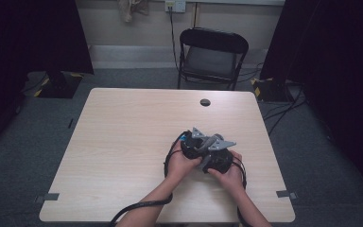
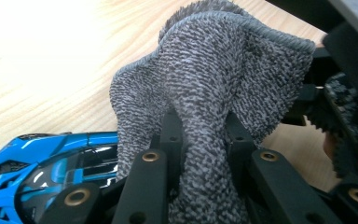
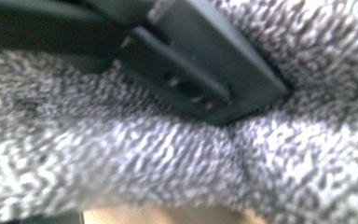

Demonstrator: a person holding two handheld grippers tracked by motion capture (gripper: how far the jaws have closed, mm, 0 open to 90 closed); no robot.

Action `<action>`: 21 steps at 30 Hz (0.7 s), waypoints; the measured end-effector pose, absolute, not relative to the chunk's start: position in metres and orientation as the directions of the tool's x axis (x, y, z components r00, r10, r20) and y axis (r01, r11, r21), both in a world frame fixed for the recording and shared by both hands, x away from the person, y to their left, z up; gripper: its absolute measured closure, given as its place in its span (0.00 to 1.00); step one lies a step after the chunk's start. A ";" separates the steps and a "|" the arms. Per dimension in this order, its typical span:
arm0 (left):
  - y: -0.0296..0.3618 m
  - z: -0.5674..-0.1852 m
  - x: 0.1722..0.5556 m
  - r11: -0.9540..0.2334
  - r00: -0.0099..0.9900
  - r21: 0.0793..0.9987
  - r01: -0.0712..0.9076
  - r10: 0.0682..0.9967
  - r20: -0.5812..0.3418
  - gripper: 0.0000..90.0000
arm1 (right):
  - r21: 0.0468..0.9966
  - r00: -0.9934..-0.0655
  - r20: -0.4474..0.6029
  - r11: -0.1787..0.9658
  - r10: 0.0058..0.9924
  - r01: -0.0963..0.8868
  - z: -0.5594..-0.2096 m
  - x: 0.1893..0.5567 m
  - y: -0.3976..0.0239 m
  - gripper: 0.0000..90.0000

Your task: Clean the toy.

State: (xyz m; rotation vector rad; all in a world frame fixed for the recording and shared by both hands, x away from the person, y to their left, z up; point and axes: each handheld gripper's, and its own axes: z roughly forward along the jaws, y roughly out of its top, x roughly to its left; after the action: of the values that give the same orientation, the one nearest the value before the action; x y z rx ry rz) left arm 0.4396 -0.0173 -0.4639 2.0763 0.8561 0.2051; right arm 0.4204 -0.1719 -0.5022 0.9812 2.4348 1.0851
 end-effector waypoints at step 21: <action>-0.013 -0.468 0.453 -0.367 0.727 0.782 0.504 0.668 -0.155 0.83 | 0.742 -0.722 0.003 0.482 0.692 0.466 -0.502 0.420 -0.172 0.27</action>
State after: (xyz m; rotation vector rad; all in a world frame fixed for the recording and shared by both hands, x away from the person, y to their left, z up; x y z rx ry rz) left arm 0.4530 -0.0130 -0.4677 2.0448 0.8887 0.2348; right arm 0.4204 -0.1719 -0.5022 0.9810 2.4349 1.0846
